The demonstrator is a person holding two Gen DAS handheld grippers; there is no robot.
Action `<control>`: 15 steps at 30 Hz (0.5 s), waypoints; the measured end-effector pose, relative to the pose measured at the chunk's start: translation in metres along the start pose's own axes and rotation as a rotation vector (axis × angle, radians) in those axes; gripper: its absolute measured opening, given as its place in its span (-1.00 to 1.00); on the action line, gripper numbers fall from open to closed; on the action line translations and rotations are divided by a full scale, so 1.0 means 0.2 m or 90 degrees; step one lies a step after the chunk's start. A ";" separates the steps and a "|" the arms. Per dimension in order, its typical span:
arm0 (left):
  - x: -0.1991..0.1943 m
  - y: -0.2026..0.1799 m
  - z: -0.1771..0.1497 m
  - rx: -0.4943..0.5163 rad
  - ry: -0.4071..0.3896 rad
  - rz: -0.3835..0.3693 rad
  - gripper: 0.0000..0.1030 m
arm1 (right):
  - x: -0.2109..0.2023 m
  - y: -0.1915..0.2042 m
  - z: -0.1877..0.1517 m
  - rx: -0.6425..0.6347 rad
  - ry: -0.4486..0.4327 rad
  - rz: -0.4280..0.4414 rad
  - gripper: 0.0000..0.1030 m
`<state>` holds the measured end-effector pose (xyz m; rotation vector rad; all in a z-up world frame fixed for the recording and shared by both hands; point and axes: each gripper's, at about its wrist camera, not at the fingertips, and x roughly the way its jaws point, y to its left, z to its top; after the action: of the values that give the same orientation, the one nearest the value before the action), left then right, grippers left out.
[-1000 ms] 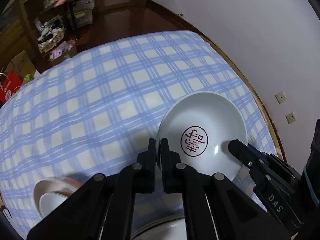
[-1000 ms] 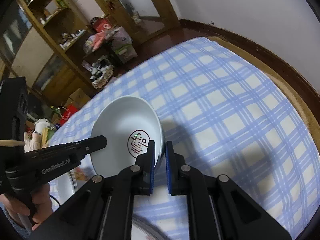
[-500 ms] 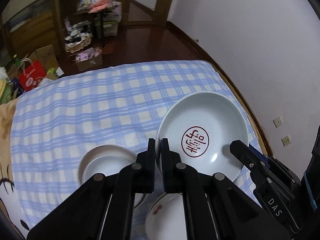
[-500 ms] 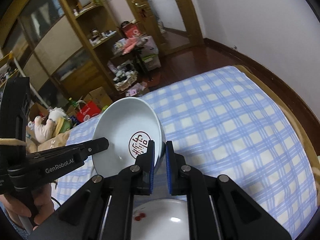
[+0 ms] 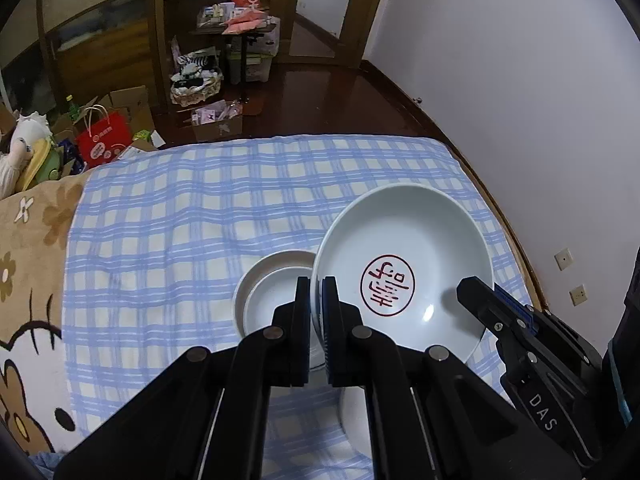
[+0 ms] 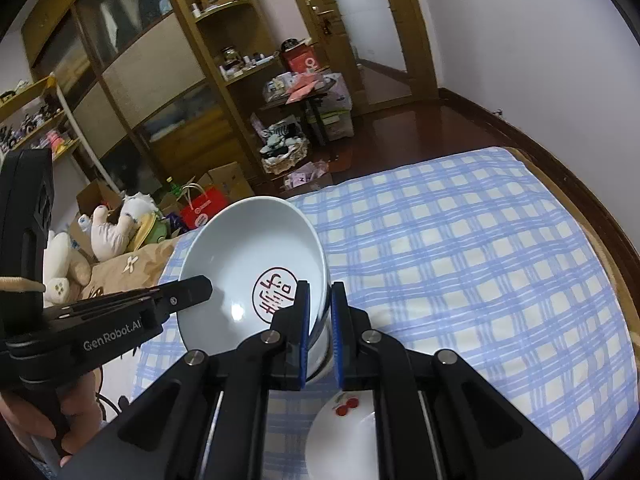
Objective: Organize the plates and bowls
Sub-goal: 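Lift the red-patterned bowl and carry it to the nested white bowls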
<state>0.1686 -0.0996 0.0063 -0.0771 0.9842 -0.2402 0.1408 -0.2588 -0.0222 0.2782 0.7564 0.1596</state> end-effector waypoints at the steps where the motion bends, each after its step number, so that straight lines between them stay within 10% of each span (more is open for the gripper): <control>1: -0.01 0.01 -0.01 0.000 -0.001 0.001 -0.89 | 0.01 0.01 -0.01 -0.004 0.000 0.002 -0.79; 15: 0.14 0.19 -0.07 -0.029 0.015 -0.011 -0.88 | 0.21 0.04 -0.06 -0.018 0.033 0.032 -0.79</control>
<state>0.1775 -0.0684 -0.0314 -0.1245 1.0121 -0.2352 0.1623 -0.2388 -0.0546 0.2674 0.7982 0.2256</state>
